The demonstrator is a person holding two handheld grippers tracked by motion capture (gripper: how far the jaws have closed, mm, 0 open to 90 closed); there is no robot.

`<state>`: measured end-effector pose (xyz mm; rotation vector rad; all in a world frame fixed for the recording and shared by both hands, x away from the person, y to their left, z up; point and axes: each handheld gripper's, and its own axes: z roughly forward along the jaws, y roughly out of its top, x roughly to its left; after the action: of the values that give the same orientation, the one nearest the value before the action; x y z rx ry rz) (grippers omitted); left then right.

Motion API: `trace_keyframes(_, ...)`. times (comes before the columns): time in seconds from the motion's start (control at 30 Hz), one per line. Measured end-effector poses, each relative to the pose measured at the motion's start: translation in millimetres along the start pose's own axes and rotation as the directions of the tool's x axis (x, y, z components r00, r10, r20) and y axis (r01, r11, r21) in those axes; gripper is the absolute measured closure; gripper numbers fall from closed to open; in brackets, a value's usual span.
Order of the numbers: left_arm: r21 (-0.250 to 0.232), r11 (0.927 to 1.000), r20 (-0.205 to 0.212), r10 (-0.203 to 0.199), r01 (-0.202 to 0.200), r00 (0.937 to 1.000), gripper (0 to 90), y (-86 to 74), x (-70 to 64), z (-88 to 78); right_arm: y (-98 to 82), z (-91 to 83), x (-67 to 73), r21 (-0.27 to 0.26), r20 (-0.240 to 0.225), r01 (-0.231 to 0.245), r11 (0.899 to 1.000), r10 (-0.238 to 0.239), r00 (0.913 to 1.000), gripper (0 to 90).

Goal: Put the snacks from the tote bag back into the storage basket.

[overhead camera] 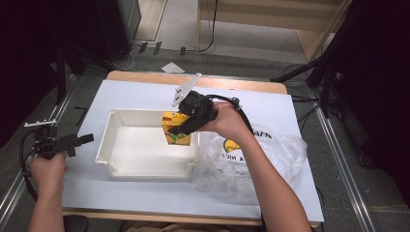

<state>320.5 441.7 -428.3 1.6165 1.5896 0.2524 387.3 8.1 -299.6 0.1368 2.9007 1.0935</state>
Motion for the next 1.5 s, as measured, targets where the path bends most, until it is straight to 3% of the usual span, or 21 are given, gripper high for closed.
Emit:
trace_keyframes(0.2,0.000,1.0000,0.003,0.001,-0.001,1.0000,15.6,0.7,0.2,0.9,3.1,10.9,-6.9,-0.009,-0.028,-0.008,1.000,0.008,0.9996,52.0)
trace_keyframes(0.77,-0.002,1.0000,0.021,-0.006,0.006,0.9998,15.6,0.8,0.9,2.2,10.8,59.3,-17.2,0.042,-0.065,-0.021,0.999,0.024,0.9976,52.0)
trace_keyframes(1.07,-0.002,0.9999,0.026,-0.012,0.012,0.9996,15.6,1.2,0.7,3.2,15.5,82.8,-14.4,0.082,-0.067,-0.021,0.996,0.027,0.9974,52.0)
trace_keyframes(1.5,-0.004,0.9999,0.027,-0.012,0.012,0.9996,15.6,1.4,0.2,3.1,24.0,104.1,-9.5,0.111,-0.066,-0.012,0.994,0.019,0.9976,51.9)
